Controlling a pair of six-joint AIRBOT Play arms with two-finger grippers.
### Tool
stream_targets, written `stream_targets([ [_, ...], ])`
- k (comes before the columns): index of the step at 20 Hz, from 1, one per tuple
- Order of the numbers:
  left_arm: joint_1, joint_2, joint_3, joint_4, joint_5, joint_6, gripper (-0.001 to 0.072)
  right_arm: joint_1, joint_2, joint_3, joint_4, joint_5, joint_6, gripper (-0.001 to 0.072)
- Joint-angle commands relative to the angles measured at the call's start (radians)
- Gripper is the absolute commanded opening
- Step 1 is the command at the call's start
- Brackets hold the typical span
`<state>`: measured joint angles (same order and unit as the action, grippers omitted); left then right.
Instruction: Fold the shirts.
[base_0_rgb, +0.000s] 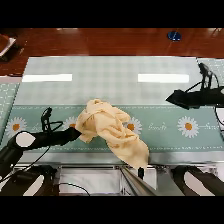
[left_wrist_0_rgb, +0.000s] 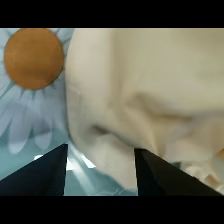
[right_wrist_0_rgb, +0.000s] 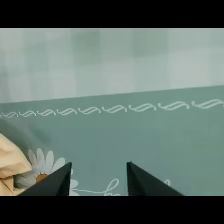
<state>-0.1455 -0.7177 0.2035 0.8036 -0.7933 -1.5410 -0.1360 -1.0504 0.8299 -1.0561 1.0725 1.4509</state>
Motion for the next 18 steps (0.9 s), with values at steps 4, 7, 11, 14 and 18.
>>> stream_targets([
  [4,-0.001,-0.193,-0.010,-0.299,0.101,0.263,0.0506,0.163,-0.175,-0.058,0.150,-0.114,-0.034,0.0406],
  [7,-0.018,-0.264,0.016,-0.304,0.082,0.289,0.0255,0.227,-0.274,-0.058,0.274,-0.152,-0.085,0.0406],
  [11,-0.021,-0.286,0.045,-0.304,0.062,0.352,0.0019,0.309,-0.372,-0.058,0.387,-0.154,-0.138,0.0406],
  [14,-0.021,-0.286,0.050,-0.304,0.054,0.352,0.0019,0.372,-0.419,-0.056,0.451,-0.159,-0.184,0.0406],
  [18,-0.021,-0.286,0.050,-0.304,0.049,0.352,0.0019,0.422,-0.435,-0.045,0.502,-0.185,-0.207,0.0405],
])
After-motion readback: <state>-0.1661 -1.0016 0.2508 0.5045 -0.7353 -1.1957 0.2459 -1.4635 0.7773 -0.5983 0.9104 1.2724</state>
